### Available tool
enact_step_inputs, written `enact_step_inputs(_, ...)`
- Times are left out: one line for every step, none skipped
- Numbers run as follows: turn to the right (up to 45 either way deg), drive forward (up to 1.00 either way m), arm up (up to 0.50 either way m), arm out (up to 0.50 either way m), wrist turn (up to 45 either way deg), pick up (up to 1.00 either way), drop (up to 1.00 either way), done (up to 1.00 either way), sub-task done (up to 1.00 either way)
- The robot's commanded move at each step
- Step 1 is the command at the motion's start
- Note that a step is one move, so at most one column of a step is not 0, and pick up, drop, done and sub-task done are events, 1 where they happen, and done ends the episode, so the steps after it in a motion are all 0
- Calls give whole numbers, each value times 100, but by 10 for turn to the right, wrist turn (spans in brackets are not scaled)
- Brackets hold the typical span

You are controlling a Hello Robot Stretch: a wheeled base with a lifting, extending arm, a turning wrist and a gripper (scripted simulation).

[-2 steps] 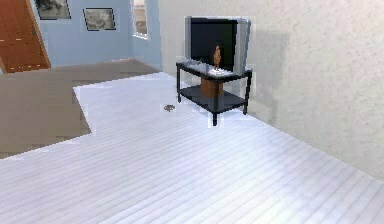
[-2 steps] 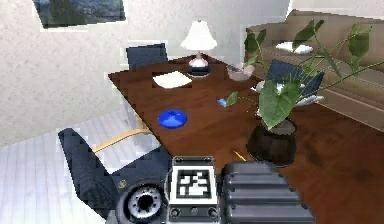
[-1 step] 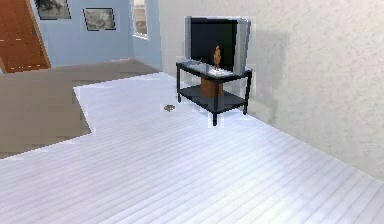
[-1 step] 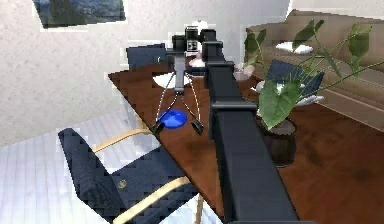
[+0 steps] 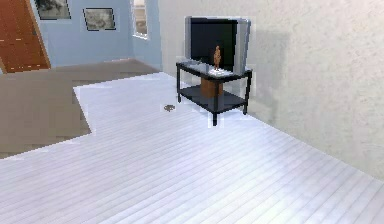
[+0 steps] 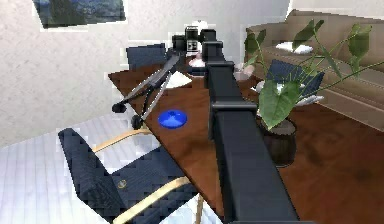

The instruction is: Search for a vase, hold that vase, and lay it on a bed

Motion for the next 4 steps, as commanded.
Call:
enact_step_inputs(0, 0, 0, 0, 450, 0, 0, 0, 0)
enact_step_inputs(0, 0, 0, 0, 450, 0, 0, 0, 0)
enact_step_inputs(0, 0, 0, 0, 270, 0, 0, 0, 0)
enact_step_inputs(0, 0, -30, 0, 0, 0, 0, 0, 0)
